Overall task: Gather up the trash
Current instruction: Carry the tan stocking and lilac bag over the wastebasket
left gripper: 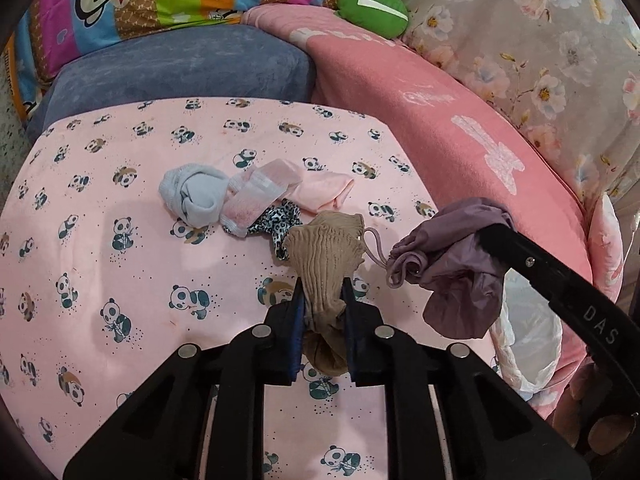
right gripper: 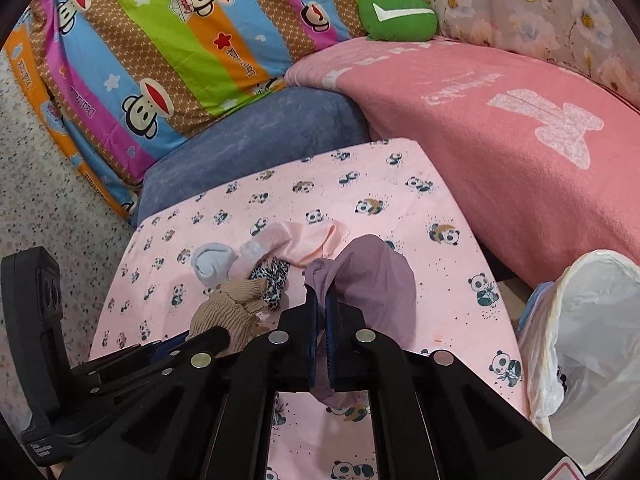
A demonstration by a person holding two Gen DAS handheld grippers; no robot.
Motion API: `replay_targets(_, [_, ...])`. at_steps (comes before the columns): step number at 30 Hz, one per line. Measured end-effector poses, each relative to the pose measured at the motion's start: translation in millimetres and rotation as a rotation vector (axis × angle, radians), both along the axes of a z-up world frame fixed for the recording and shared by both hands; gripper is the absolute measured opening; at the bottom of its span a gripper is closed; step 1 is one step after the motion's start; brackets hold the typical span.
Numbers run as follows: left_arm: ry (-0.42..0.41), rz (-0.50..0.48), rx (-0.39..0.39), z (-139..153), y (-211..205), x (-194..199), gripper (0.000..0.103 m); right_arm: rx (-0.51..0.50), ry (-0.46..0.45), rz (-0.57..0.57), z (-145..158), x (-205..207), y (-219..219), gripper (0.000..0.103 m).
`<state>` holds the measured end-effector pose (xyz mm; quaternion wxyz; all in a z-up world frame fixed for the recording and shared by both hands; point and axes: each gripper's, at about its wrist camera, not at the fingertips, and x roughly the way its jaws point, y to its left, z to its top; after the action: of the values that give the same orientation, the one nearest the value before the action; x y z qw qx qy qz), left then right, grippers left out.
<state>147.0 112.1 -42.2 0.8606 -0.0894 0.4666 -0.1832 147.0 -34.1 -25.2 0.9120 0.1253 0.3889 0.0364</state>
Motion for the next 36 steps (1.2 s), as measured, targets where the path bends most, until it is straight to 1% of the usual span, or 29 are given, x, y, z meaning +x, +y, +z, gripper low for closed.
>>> replay_targets(9, [-0.105, -0.039, 0.024, 43.1, -27.9, -17.4, 0.016, 0.021, -0.148, -0.033, 67.2, -40.6, -25.7, 0.005])
replay_targets(13, [-0.148, -0.062, 0.029, 60.2, -41.6, -26.7, 0.016, 0.025, -0.199, -0.057, 89.0, -58.1, -39.9, 0.005])
replay_targets(17, [-0.188, -0.095, 0.037, 74.2, -57.5, -36.8, 0.016, 0.029, -0.234, -0.087, 104.8, -76.0, -56.0, 0.005])
replay_targets(23, [-0.241, -0.157, 0.053, 90.9, -87.6, -51.7, 0.016, 0.037, -0.271, -0.146, 121.4, -104.5, -88.8, 0.005])
replay_targets(27, [-0.263, -0.199, 0.056, 97.6, -109.3, -60.0, 0.016, 0.037, -0.286, -0.183, 127.8, -121.0, -110.7, 0.005])
replay_targets(36, [-0.289, -0.298, 0.075, 103.4, -160.3, -78.9, 0.016, 0.045, -0.291, -0.280, 128.0, -155.7, -164.1, 0.005])
